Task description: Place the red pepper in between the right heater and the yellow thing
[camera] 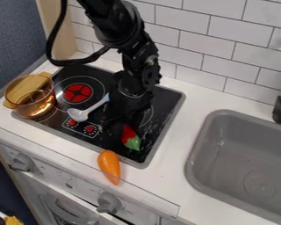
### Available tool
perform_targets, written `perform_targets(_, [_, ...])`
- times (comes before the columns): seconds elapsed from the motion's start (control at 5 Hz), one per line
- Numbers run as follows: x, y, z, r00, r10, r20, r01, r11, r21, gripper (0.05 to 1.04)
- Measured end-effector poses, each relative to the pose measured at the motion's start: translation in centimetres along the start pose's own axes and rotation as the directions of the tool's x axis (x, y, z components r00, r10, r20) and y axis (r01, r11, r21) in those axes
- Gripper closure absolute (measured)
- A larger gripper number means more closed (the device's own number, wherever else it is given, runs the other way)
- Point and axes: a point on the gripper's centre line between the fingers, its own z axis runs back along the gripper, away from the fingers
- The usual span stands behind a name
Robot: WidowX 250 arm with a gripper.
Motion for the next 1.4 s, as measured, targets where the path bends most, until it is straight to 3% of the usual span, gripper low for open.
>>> perform_targets(0.2, [-0.1,0.2,0.0,1.0,0.006,-0.015,-0.006,1.0,0.01,0.234])
perform_targets(0.4, [0.4,0.4,0.3,0.999,0.031,-0.014,-0.031,1.0,0.002,0.072])
perform_targets(0.6, [1.1,0.5,1.3,0.997,0.069,-0.018,-0.07,0.997,-0.022,0.075])
perform_targets(0.8, [2.1,0.9,2.6,0.989,0.143,-0.024,-0.143,0.99,-0.016,0.081])
perform_targets(1.0, [4.4,1.2,4.9,0.934,0.356,-0.016,-0.356,0.934,-0.035,0.083])
perform_targets(1.2, [7.4,1.6,6.9,0.816,0.576,-0.037,-0.575,0.817,0.031,0.083])
perform_targets(1.4, [8.4,2.6,7.6,0.651,0.759,-0.017,-0.757,0.65,0.067,0.083])
